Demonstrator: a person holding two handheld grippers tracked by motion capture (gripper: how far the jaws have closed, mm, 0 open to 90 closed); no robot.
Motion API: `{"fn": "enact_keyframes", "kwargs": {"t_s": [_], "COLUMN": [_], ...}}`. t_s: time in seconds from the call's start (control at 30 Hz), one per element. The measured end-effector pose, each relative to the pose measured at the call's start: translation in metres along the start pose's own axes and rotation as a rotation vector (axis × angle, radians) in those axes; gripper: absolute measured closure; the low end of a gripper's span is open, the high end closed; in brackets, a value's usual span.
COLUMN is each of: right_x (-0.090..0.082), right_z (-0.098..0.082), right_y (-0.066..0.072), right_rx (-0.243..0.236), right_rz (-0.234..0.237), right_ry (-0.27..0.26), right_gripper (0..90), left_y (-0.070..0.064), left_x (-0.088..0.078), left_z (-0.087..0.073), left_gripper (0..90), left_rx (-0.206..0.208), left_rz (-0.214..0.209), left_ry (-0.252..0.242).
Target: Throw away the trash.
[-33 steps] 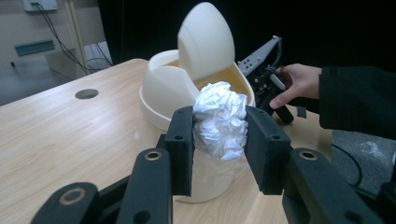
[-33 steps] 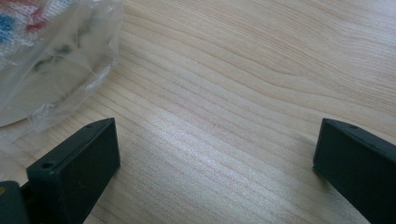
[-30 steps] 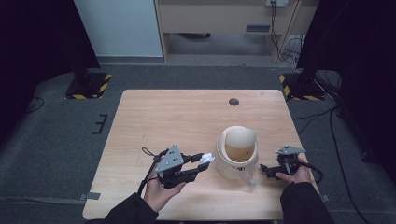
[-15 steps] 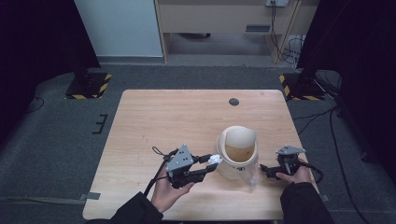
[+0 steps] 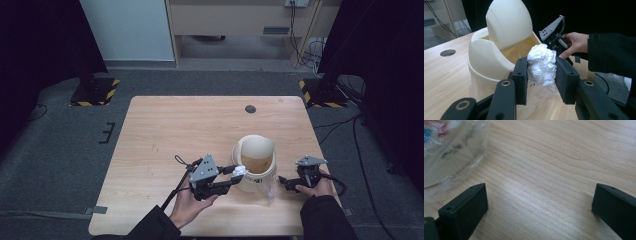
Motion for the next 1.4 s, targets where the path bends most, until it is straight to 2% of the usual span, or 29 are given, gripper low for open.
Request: {"fn": "enact_keyframes", "kwargs": {"t_s": [0.83, 1.4], "right_x": [0.0, 0.0], "right_z": [0.0, 0.0], "right_y": [0.0, 0.0], "right_rx": [-0.002, -0.004], "right_rz": [0.001, 0.0], "right_ry": [0.0, -0.002], "right_gripper": [0.7, 0.7], "left_y": [-0.006, -0.003], "left_x": [0.035, 0.053], "left_z": [0.004, 0.001], "left_gripper": [63.8, 63.8], "left_rx": [0.008, 0.0], "left_rz": [-0.018, -0.003], "left_ry": [0.023, 0.04]}}
Point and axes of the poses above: each handheld gripper's, and its own axes: x roughly forward along the jaws, z roughly out of its top, y roughly to its left, the point moved 4 cm from there along x, roughly forward along the jaws, and after that the axes turned 9 degrees about -y, right-handed, at the moved point
